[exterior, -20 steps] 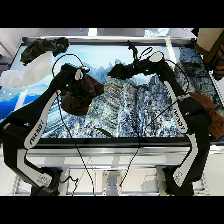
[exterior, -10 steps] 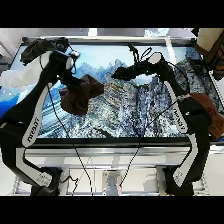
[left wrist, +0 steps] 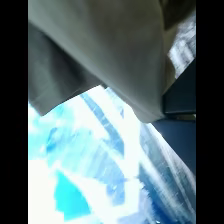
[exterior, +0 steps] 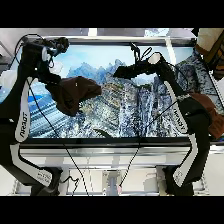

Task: Fold the shirts.

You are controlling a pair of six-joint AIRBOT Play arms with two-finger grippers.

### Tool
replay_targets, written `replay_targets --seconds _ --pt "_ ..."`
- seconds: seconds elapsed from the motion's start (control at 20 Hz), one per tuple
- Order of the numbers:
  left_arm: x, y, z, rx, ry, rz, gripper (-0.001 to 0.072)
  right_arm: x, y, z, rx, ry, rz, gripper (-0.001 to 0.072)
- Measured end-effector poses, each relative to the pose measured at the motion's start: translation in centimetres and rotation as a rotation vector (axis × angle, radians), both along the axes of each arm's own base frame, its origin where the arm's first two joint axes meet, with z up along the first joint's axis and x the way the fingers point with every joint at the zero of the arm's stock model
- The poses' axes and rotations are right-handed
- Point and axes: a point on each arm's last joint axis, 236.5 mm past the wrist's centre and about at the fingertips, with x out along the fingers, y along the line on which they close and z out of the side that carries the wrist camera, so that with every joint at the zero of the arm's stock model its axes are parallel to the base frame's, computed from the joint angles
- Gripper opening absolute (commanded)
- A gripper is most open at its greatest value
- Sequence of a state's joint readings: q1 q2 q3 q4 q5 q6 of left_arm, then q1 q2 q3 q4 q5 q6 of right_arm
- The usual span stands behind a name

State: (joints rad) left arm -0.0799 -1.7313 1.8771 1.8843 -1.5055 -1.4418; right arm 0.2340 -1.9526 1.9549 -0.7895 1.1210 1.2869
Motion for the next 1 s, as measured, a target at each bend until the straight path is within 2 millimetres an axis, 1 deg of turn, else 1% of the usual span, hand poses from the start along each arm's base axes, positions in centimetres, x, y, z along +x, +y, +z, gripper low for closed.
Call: replay_targets --seconds 0.05,0.1,0.15,0.2,0.25,0.35,0.45,0.5,0.6,0.75,0.8,0.85,0.9,0.95,1.0 --pt "0.4 0.5 0.1 -0.002 -0.018 0.005 0.0022 0.1 0.0 0.0 -0.002 -0.002 -0.002 0.0444" --pt "1.0 0.8 0.3 -0.004 -0.043 0.004 0.0064 0.1 -0.1 -0.1 -0.005 -0.003 -0.002 0.0495" --pt "1.5 1.0 0.4 -0.006 -0.067 0.002 0.0253 0.1 0.0 -0.1 -0.006 -0.004 -0.001 0.0516" --pt "2.2 1.2 0.6 -0.006 -0.095 -0.002 0.0398 0.0 0.1 -0.1 -0.007 -0.004 0.003 0.0521" --pt "2.8 1.3 0.8 -0.007 -0.121 -0.007 0.0418 -0.3 0.4 -0.3 -0.01 -0.001 0.01 0.0541" --pt "3.7 1.4 1.2 -0.007 -0.163 -0.015 0.0418 -1.0 1.4 -1.1 -0.021 0.005 0.042 0.0544" --pt "4.0 1.7 1.3 -0.012 -0.181 -0.01 0.0418 -1.9 3.0 -2.4 -0.035 0.01 0.084 0.0578" --pt "4.0 1.6 1.2 -0.026 -0.181 -0.002 0.0418 -2.3 3.9 -3.1 -0.041 0.007 0.102 0.058" --pt "3.7 0.6 0.6 -0.095 -0.164 0.008 0.0417 -2.4 5.9 -4.3 -0.044 -0.016 0.116 0.0581" --pt "3.1 -1.1 -0.7 -0.18 -0.12 0.013 0.0406 -2.1 8.0 -4.6 -0.035 -0.064 0.107 0.0581" --pt "2.7 -1.5 -1.6 -0.198 -0.091 0.02 0.0372 -2.0 8.5 -4.6 -0.03 -0.074 0.103 0.0581" --pt "2.1 -1.9 -2.6 -0.215 -0.048 0.028 0.0264 -1.9 8.8 -4.6 -0.028 -0.083 0.099 0.0581" --pt "1.5 -2.4 -3.8 -0.237 -0.001 0.037 0.0207 -1.8 9.0 -4.6 -0.025 -0.09 0.094 0.058" --pt "1.0 -2.9 -4.9 -0.259 0.041 0.042 0.0189 -1.6 9.0 -4.5 -0.023 -0.096 0.09 0.058" --pt "0.6 -3.6 -5.9 -0.287 0.077 0.047 0.0105 -1.5 9.0 -4.6 -0.024 -0.097 0.087 0.058"
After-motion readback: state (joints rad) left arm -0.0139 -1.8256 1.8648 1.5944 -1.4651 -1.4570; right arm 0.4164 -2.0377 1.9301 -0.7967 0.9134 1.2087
